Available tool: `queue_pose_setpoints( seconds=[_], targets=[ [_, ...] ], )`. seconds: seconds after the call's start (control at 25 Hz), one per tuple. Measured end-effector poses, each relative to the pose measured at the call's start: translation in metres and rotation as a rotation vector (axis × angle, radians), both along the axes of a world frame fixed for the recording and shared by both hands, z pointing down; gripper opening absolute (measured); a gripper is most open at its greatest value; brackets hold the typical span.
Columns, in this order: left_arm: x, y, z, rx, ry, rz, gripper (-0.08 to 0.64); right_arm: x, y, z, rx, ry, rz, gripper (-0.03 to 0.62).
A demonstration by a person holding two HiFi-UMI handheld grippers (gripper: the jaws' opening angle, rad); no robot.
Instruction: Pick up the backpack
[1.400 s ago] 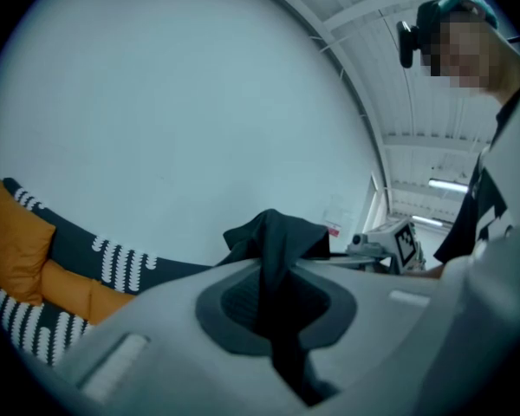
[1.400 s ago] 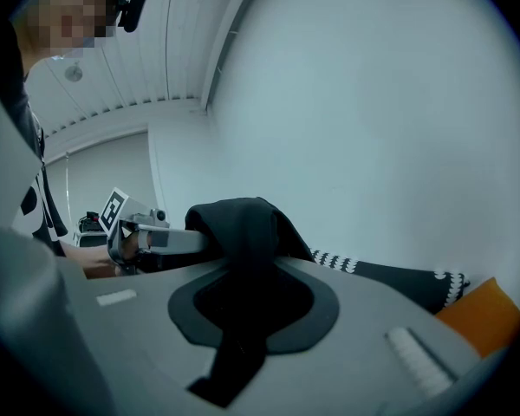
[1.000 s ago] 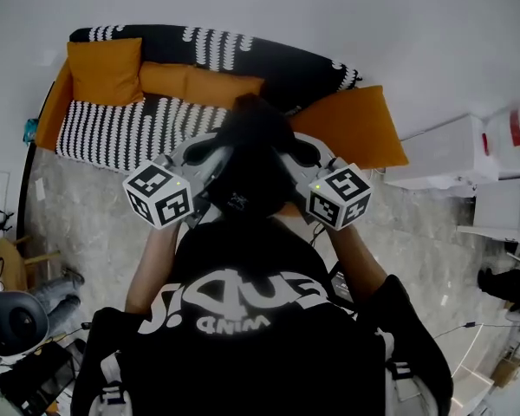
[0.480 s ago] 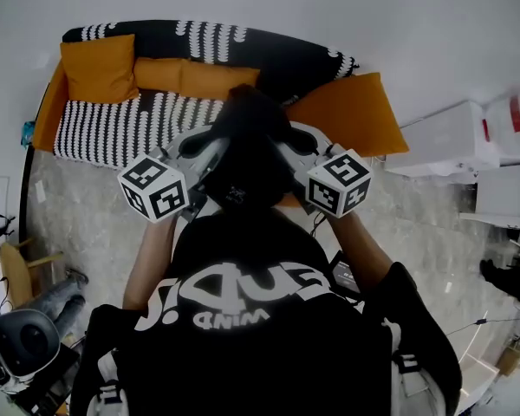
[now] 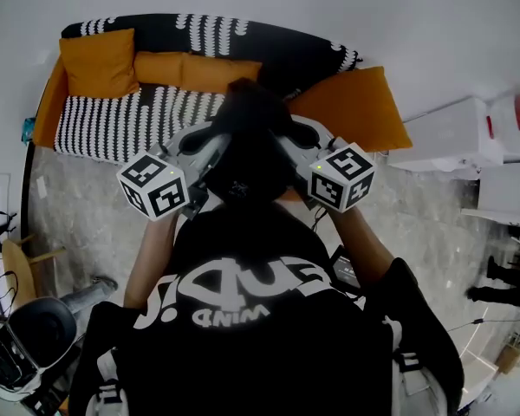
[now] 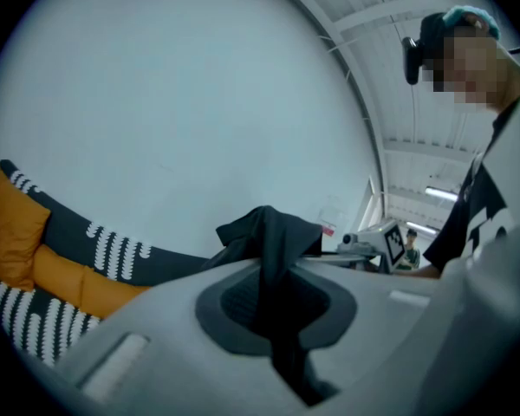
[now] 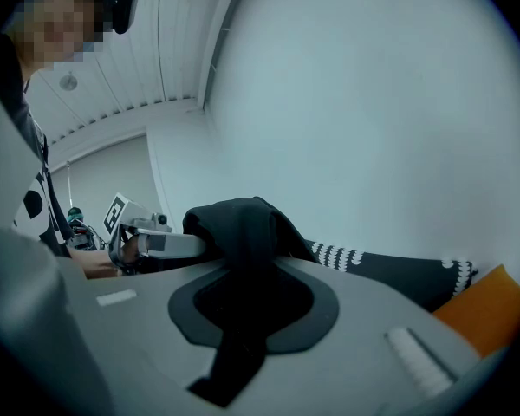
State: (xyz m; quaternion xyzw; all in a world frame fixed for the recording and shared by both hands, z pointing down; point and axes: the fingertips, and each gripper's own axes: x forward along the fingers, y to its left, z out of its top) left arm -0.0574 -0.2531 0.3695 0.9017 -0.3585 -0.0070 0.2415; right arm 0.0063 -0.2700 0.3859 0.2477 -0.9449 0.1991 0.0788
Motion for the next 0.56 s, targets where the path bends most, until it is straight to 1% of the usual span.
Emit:
queue_pose_setpoints(
  seconds=[0.28, 0.56],
  targets=[
    [0.001, -0.003, 0.001, -0.002, 0.020, 0.015, 0.012, 0.000, -0.003, 0.000, -0.002, 0.004, -0.007, 0.046],
    [0.010, -0.002, 0.007, -0.015, 0.023, 0.021, 0.012, 0.008, -0.003, 0.005, -0.010, 0.012, -0.002, 0.047]
  ],
)
